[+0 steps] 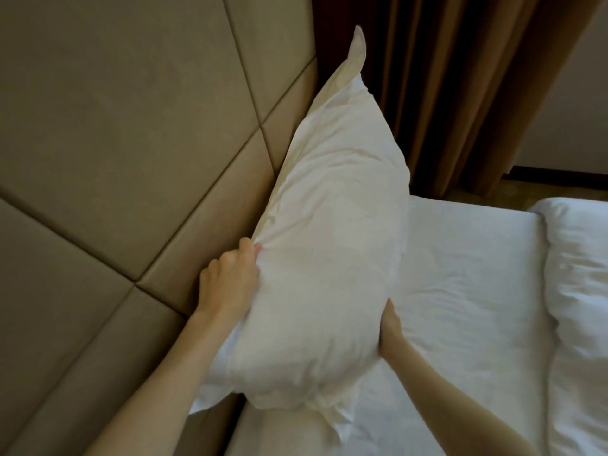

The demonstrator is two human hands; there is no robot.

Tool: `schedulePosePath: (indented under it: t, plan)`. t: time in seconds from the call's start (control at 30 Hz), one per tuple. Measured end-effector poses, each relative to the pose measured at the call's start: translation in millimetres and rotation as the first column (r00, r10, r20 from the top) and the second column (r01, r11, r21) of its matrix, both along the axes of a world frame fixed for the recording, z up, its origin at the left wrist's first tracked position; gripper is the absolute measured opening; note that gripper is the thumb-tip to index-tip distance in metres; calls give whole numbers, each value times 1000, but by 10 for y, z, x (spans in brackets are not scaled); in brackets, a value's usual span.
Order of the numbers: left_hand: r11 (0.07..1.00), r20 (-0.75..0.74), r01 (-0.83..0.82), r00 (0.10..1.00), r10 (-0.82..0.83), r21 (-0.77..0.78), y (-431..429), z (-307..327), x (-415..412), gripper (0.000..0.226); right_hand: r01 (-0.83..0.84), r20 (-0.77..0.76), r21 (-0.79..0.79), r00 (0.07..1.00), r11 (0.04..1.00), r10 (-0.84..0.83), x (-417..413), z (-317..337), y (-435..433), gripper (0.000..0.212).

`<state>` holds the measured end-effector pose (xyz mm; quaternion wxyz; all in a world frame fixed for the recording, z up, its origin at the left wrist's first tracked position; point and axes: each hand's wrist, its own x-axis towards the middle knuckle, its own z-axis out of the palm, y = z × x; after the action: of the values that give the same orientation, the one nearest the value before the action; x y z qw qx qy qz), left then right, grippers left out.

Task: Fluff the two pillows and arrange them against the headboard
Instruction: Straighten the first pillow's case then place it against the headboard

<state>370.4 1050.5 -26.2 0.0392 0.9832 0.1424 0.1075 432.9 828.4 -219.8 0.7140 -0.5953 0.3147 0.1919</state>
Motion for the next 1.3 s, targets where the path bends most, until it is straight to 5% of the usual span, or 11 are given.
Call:
schedulePosePath:
  t: [0.17, 0.33, 0.5, 0.63, 0.93, 1.13, 1.3]
  plan:
    - [994, -53, -74, 996, 78, 77, -7, -9, -107, 36, -125, -127, -6, 984, 992, 123, -426, 125, -14, 53]
    - [959, -15, -112, 994, 112, -261, -92, -73, -477, 37, -251, -265, 155, 921, 956, 285, -782, 319, 69, 50]
    - [977, -167, -169, 975, 147, -130, -53, -26, -958, 36, -482, -235, 188, 824, 855, 516, -1075, 591, -59, 48]
    - [982, -270, -179, 950, 157, -57, -79, 127, -1317, 36, -635, -134, 26, 763, 772, 632, -1270, 1000, -130, 27]
    - [978, -276, -205, 939, 206, 33, -286, 595, -1643, 23, -562, -45, -113, 827, 820, 561, -1830, 1745, -1017, 14]
    - [924, -286, -357, 907, 308, -135, -779, 612, -2175, 38, -463, 9, -131, 884, 877, 468, -2272, 2027, -1603, 13]
    - [941, -196, -194, 970, 142, -277, -1342, 672, -2668, 27, -417, 82, -122, 900, 901, 428, -2694, 2243, -2081, 10]
